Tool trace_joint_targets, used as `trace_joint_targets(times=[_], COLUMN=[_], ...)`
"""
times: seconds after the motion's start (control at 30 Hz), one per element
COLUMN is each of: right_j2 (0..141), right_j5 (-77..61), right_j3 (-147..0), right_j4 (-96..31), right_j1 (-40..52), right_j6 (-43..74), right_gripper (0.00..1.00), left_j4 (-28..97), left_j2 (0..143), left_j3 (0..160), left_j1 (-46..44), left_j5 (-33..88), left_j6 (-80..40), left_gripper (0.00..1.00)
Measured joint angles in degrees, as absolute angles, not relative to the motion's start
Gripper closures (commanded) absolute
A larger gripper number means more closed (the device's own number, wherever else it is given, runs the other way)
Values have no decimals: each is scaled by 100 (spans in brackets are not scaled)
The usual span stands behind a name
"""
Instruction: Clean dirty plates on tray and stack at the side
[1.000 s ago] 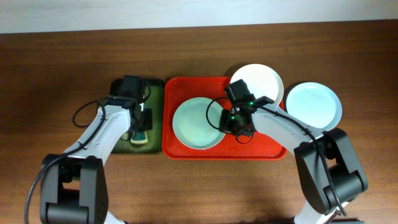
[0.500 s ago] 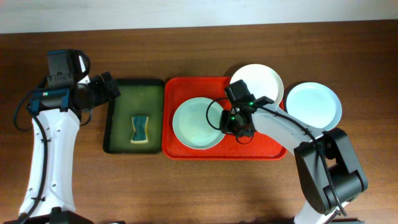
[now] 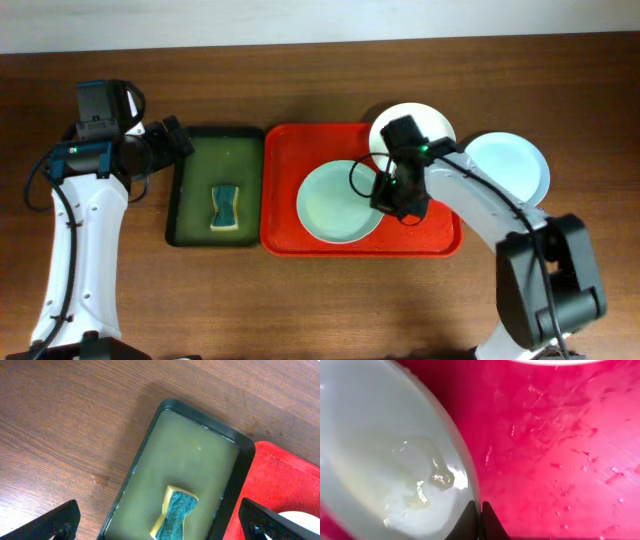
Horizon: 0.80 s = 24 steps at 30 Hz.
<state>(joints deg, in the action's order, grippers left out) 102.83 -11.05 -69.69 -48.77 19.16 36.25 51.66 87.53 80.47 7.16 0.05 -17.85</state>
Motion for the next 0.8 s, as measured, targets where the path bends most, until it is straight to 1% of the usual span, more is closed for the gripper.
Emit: trace_joint_targets(times=[0.2,0.3,0.4,0.57,0.7,0.8], right_j2=[10068,10068,10066,10455,11137,11332], right_j5=[-1109,-1111,-965,-38,993,1776], right_j3=[-7771,-8405,-8615,-8652,-8641,-8630], right_j4=[-5596,-5472,-4344,-3050,-2255,-1822], right_j1=[2095,2294,2753,3642,4193,4491], right_j6=[3577,3627,3680,3785,3741,3240], right_gripper=[96,96,96,96,96,96], left_j4=[5159,5168,5166,5166,5166,5164], left_j2=[8753,8753,8753,8753,8755,8755], left_j3=[8047,8047,8047,8047,8047,8047], left_j1=[716,716,716,716,716,716], left_j5=[8,8,8,8,21,23], left_j6=[-1785,-1785,-1785,-1785,-1785,-1785], left_gripper=[1,1,1,1,1,1])
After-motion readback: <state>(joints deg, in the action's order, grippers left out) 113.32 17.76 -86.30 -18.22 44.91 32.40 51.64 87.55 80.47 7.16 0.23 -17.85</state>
